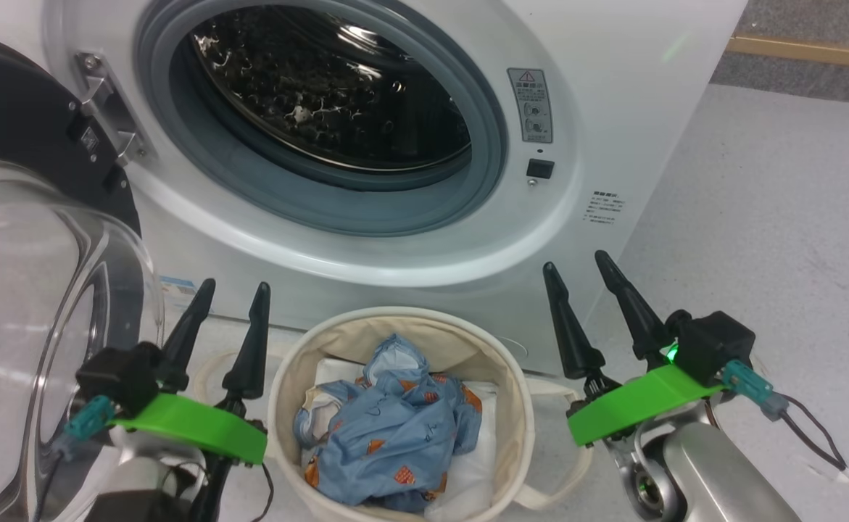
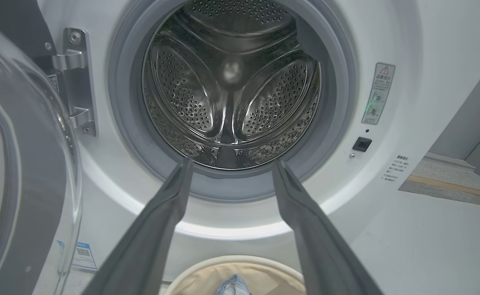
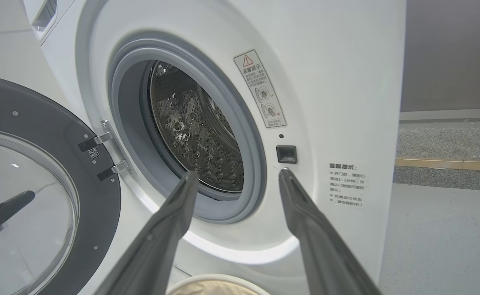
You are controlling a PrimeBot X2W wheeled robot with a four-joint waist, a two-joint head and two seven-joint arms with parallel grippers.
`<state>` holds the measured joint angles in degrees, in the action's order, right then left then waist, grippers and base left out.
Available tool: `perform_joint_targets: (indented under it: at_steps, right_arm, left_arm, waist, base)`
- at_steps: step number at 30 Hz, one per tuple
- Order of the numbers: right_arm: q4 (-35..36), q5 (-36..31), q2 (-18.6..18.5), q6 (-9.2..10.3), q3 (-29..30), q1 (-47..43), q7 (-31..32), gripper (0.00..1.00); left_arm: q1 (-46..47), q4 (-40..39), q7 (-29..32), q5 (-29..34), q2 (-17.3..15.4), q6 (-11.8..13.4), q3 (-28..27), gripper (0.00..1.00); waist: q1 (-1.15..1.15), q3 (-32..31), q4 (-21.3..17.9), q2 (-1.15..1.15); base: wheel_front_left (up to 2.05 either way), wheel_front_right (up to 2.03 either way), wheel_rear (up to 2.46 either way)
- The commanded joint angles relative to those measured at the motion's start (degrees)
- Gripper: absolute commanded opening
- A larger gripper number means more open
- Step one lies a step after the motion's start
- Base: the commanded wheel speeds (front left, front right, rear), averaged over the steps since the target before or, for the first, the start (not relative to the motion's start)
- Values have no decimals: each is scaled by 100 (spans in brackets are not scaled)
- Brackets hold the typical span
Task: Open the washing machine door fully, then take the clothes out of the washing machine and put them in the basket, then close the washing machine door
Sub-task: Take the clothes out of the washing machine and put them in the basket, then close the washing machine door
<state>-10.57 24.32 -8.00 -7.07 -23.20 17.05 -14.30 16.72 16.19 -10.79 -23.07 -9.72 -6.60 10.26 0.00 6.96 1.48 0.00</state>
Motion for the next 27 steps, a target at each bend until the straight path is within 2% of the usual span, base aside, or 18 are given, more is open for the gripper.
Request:
perform_joint_targets:
  at_steps: [1,5,10,27]
  right_arm:
    - [188,39,-31,-42,-109,-4,-70,100]
    - [164,57,-36,-42,-149,-21,-69,100]
    - [140,67,-41,-42,-164,2,-65,100]
    - [127,62,-33,-42,-167,39,-44,100]
  left_arm:
    - [73,-424,98,-64,-204,-29,-184,100]
    - [-158,-1002,376,-183,-305,11,-233,100]
    - [-354,-1365,503,-228,-344,78,-236,100]
    - [-444,-1570,603,-288,-410,221,-240,100]
  waist:
    - [0,-27,5,0]
    - [0,-68,13,0]
    - [0,-67,-13,0]
    - [0,-41,-100,0]
  base:
    - [0,0,0]
    - [0,0,0]
    - [0,0,0]
    - [-15,10,5]
